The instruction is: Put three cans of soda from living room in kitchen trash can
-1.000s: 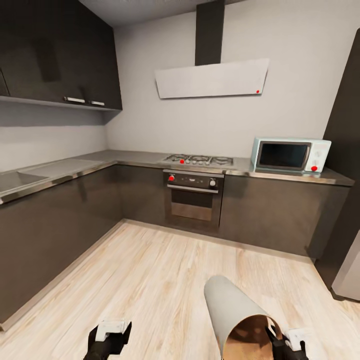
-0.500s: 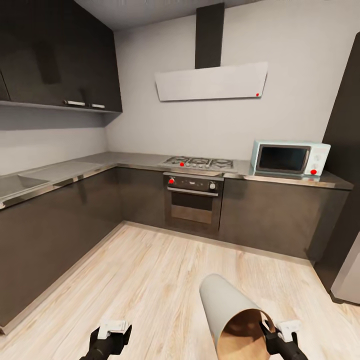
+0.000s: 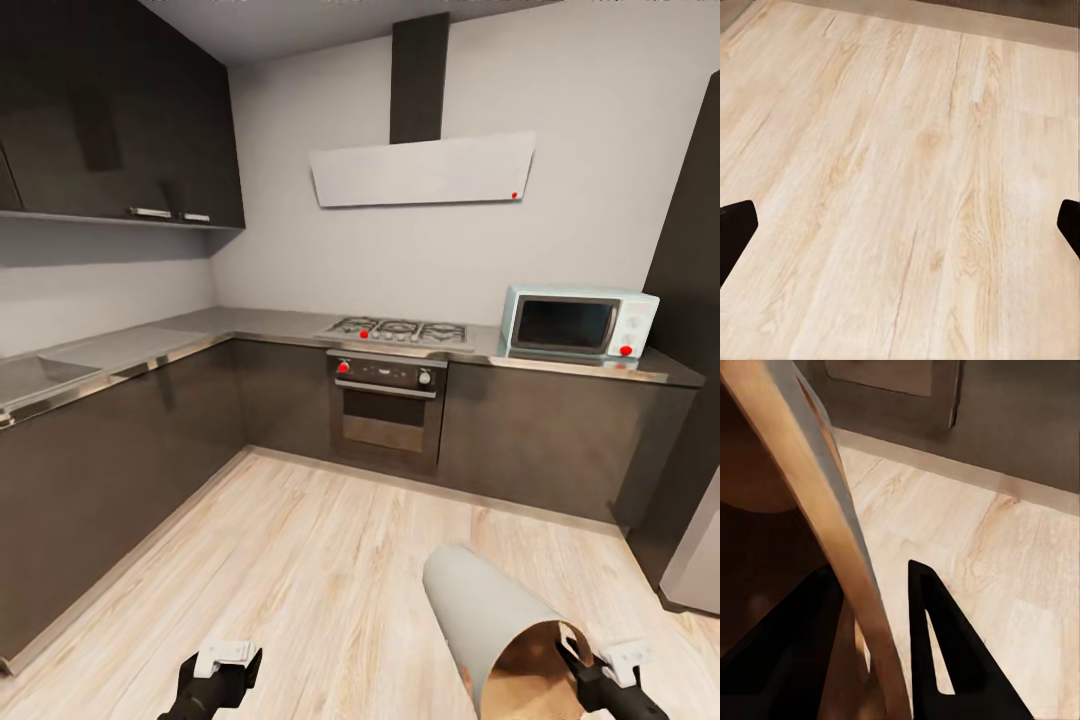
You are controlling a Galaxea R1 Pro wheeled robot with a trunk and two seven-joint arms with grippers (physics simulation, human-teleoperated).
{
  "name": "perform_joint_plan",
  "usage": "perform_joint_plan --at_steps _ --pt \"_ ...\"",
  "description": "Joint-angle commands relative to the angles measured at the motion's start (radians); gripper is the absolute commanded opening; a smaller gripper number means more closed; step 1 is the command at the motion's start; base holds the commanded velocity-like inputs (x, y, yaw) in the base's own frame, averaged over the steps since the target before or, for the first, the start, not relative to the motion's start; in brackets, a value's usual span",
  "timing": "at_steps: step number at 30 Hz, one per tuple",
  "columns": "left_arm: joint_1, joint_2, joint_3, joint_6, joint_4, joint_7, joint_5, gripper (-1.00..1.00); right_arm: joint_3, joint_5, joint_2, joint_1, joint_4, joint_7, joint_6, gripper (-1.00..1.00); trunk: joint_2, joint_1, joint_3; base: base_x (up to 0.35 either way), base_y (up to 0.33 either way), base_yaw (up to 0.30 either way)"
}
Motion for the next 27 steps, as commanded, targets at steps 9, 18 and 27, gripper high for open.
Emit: perform_joint_plan --at_steps 9,18,27 --pt "0.001 0.006 0.003 -0.090 0.007 -0.064 0.000 1.00 -0.011 -0.050 0.007 0.000 -0.002 0.051 0.010 -1.00 0.000 0.000 0.000 0.000 0.000 0.000" --pt "0.001 0.002 -0.003 -0.132 0.113 -0.060 0.002 1.00 -0.011 -0.050 0.011 0.000 -0.002 0.053 0.008 -1.00 0.000 0.000 0.000 0.000 0.000 0.000" --pt "0.001 -0.002 -0.003 -0.146 0.129 -0.058 0.001 1.00 -0.011 -0.052 0.013 0.000 0.000 0.027 0.008 -1.00 0.000 0.000 0.000 0.000 0.000 0.000"
